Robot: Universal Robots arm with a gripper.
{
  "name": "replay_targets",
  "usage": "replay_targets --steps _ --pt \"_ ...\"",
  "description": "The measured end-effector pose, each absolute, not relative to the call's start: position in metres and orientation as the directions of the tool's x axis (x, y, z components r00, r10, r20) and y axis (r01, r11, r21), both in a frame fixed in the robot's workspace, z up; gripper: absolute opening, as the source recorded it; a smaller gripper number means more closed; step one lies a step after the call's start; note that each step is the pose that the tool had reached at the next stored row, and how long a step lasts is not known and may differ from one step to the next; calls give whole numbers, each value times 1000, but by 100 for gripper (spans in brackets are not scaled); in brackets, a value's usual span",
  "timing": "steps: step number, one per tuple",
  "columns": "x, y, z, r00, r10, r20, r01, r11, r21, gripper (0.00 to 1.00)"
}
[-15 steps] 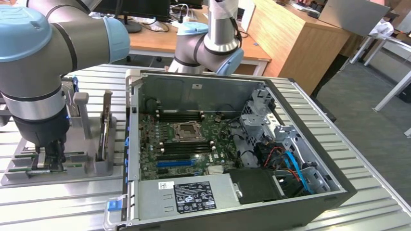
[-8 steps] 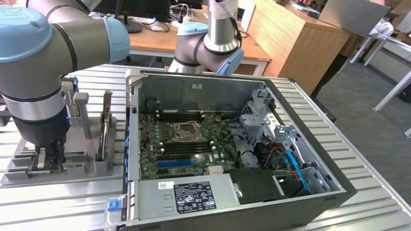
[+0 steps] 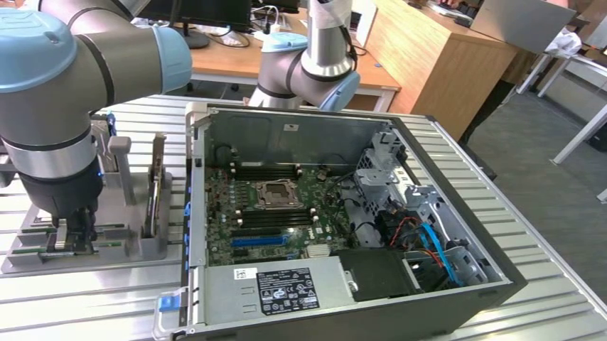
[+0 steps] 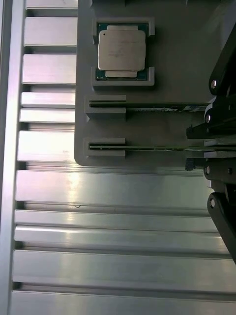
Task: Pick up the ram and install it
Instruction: 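Pick up the ram and move it above insertion slot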
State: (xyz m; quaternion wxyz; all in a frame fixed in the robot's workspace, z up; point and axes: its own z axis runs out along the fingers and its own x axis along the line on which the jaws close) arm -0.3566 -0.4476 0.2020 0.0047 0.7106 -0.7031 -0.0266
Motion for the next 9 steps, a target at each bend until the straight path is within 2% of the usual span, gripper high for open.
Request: replay_targets --steps 9 --pt "-357 -448 201 10 -999 -31 -999 -11 44 30"
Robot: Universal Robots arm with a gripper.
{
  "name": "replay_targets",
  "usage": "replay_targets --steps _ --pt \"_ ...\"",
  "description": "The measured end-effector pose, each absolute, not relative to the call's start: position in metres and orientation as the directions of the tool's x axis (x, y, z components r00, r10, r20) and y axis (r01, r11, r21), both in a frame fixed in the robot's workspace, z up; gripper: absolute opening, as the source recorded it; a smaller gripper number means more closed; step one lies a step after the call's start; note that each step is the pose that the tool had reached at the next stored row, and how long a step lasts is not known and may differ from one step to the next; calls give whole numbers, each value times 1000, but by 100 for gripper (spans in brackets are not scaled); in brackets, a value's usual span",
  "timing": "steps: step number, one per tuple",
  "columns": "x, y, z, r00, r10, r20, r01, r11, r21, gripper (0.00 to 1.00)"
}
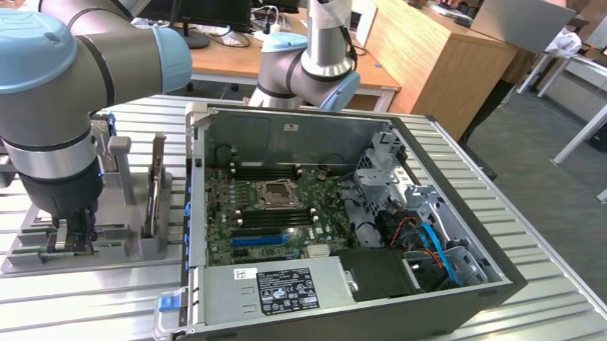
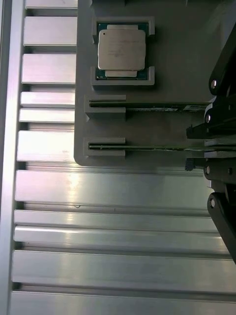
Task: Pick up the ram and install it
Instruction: 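Pick up the ram and move it above insertion slot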
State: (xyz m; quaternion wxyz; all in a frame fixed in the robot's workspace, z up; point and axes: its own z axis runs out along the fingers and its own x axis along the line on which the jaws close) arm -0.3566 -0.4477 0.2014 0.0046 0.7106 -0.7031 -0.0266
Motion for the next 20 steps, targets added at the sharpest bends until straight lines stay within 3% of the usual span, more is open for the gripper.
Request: replay_targets --steps 10,11,15,17,20 --pt "-357 -448 201 10 -999 -31 -999 -11 44 28" --pt "-357 -448 201 10 -999 -31 -999 -11 44 21" --pt "-357 -448 201 10 -999 -31 -999 -11 44 21" --pt "-357 -448 201 10 -999 -31 -999 -11 44 13" --pt "-357 -448 201 10 -999 -31 -999 -11 44 11"
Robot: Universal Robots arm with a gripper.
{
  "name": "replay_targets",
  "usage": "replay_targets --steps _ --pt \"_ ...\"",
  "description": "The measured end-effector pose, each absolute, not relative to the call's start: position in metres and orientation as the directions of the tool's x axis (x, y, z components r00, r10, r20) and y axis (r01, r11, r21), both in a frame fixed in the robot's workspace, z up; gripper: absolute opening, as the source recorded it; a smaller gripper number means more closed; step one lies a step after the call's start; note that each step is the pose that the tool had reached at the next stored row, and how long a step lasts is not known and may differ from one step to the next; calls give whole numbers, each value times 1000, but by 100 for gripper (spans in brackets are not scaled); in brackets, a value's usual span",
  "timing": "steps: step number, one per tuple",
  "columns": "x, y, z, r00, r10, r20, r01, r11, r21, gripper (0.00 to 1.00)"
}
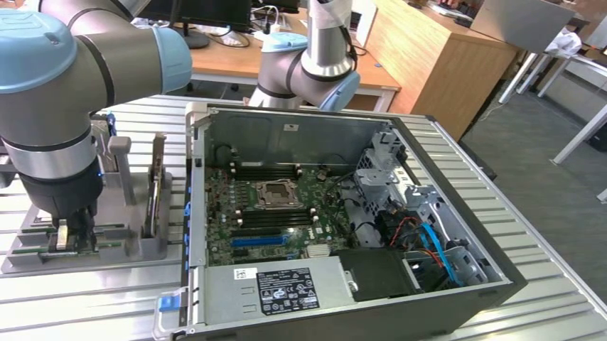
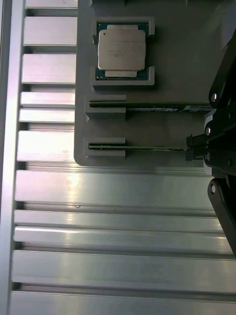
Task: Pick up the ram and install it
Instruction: 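Pick up the ram and move it above insertion slot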
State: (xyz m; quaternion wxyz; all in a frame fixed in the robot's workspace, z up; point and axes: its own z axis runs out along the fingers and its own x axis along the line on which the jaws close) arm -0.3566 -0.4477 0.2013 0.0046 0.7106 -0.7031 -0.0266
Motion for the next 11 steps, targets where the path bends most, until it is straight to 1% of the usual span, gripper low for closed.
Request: replay_targets --steps 11 --pt "-357 -448 201 10 -999 -31 -999 -11 44 11"
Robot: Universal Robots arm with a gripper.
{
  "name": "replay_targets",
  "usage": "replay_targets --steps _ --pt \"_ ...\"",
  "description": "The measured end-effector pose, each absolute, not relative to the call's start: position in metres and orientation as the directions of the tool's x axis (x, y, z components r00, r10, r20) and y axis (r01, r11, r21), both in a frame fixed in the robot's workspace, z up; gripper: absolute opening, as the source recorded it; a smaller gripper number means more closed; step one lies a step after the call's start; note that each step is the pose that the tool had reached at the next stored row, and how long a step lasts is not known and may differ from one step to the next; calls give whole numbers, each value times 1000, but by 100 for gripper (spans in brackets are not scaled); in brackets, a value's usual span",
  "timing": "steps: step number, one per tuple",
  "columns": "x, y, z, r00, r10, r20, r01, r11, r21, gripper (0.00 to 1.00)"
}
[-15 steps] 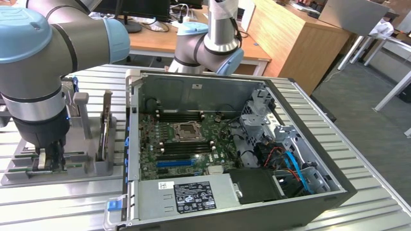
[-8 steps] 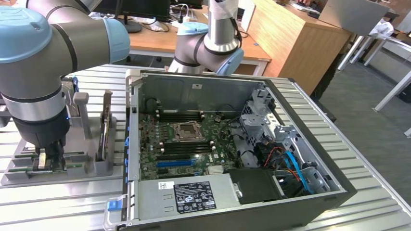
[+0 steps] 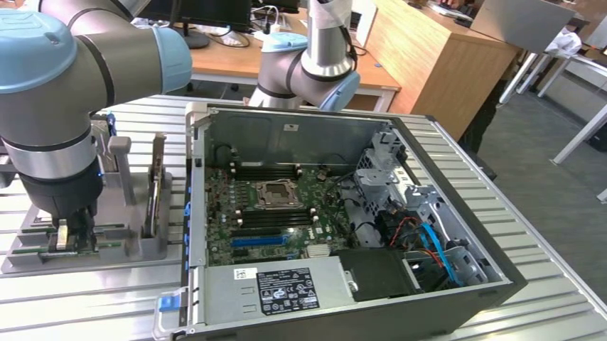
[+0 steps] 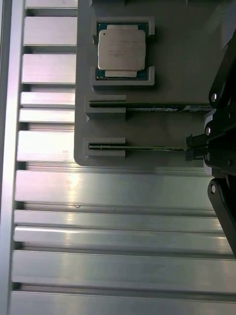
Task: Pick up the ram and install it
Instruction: 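Pick up the ram and move it above insertion slot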
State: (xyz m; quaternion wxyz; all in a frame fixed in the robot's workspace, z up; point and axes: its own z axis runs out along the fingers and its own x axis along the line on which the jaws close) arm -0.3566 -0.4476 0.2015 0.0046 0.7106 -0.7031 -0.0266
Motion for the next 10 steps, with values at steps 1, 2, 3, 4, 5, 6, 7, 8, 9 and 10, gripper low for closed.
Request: replay_targets --steps 1,2,3,4,5,6,7,8,9,10 --pt "-357 -448 202 10 -999 -31 -999 -11 44 11" --pt "-357 -448 202 10 -999 -31 -999 -11 44 11" --pt "-357 -448 203 10 -999 -31 -999 -11 44 11" --pt "-357 -448 204 10 -999 -31 -999 -11 44 11" --pt "-357 -448 205 10 -999 -31 -999 -11 44 11" --pt "-357 -448 206 10 -999 -31 -999 -11 44 11" --pt "-357 -448 207 10 -999 -31 -999 -11 44 11" --pt "-357 -448 208 10 -999 -31 -999 -11 44 11" --pt "-357 -448 209 10 -999 -31 -999 -11 44 11" --pt "-357 -448 210 10 -999 -31 -999 -11 44 11"
